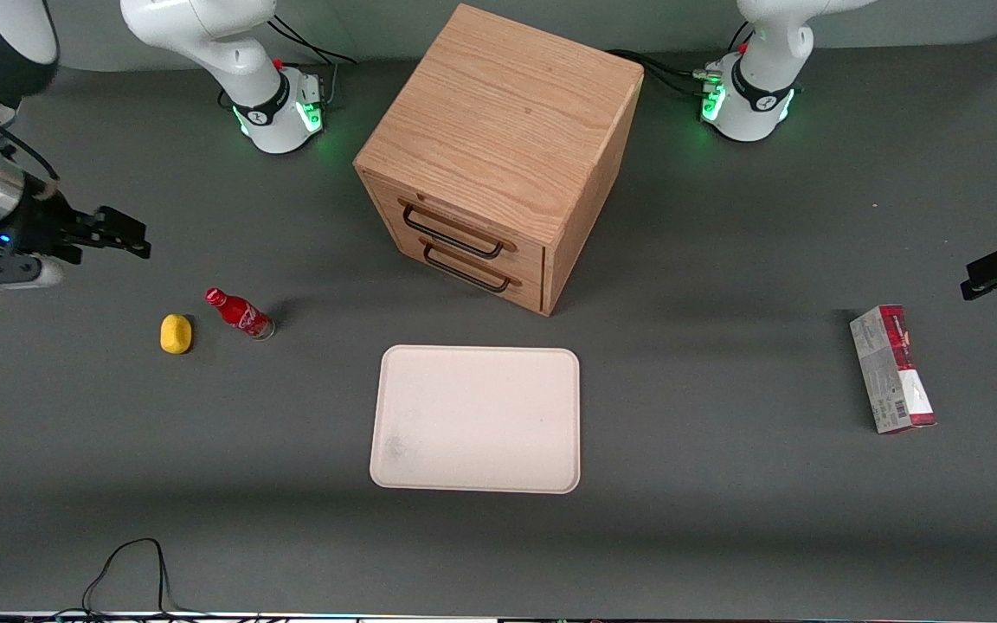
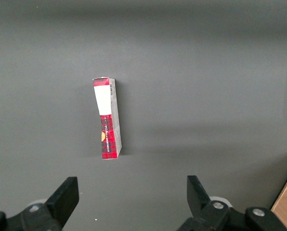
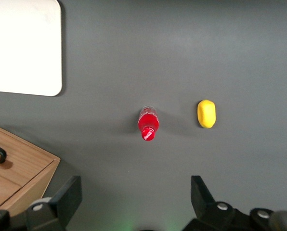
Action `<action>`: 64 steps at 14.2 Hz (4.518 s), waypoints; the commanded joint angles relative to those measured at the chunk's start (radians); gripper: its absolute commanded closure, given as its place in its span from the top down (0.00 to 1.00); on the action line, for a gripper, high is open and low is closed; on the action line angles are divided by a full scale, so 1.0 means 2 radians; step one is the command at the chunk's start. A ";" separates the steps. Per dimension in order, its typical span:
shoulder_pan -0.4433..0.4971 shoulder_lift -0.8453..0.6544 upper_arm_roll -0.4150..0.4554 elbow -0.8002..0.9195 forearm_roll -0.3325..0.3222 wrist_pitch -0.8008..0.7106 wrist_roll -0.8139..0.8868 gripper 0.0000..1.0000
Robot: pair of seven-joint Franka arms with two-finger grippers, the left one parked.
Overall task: Place coke bottle on tray
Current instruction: 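Move the right gripper down over the red Coca-Cola bottle, then close the right gripper around the red bottle's body, then lift the bottle and carry it toward the white tray, then lower the bottle upright onto the tray and open the right gripper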
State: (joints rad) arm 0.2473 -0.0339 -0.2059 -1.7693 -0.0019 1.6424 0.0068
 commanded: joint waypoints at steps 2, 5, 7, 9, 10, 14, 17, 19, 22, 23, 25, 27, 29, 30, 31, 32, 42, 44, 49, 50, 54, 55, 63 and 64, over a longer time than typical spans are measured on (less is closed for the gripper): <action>0.000 -0.046 0.004 -0.190 0.009 0.182 0.011 1.00; 0.000 -0.043 0.004 -0.285 0.009 0.316 0.011 1.00; 0.000 -0.038 0.004 -0.330 0.009 0.383 0.005 1.00; -0.001 -0.029 0.002 -0.350 0.009 0.417 0.002 1.00; -0.001 -0.024 0.002 -0.352 0.009 0.427 0.002 1.00; -0.004 -0.003 0.002 -0.353 0.009 0.450 0.000 1.00; -0.006 0.000 0.001 -0.362 0.009 0.453 -0.013 0.92; -0.009 -0.001 0.001 -0.362 0.009 0.455 -0.012 0.76; -0.010 0.000 -0.001 -0.360 0.009 0.448 -0.031 0.00; -0.014 0.000 -0.002 -0.359 0.009 0.448 -0.037 0.00; -0.014 0.000 -0.002 -0.356 0.009 0.447 -0.036 0.00; -0.013 -0.004 -0.002 -0.342 0.009 0.443 -0.035 0.00; -0.012 -0.006 0.001 -0.294 0.009 0.373 -0.030 0.00; -0.012 -0.007 0.001 -0.256 0.009 0.321 -0.029 0.00; -0.012 -0.007 0.002 -0.216 0.009 0.271 -0.026 0.00; -0.012 -0.007 0.002 -0.175 0.008 0.224 -0.020 0.00; -0.016 0.105 0.054 0.235 0.009 -0.084 0.056 0.00; -0.018 0.139 0.092 0.290 0.005 -0.090 0.078 0.00; -0.019 0.258 0.186 0.378 -0.006 -0.019 0.192 0.00; -0.015 0.282 0.200 0.378 -0.016 0.013 0.210 0.00; -0.007 0.377 0.236 0.376 -0.070 0.109 0.236 0.00; -0.003 0.398 0.236 0.376 -0.072 0.133 0.236 0.00; 0.002 0.443 0.235 0.326 -0.118 0.209 0.233 0.00; 0.002 0.443 0.234 0.325 -0.119 0.210 0.233 0.99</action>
State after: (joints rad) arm 0.2530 0.8700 0.2561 -1.1047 -0.2157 2.0439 0.4537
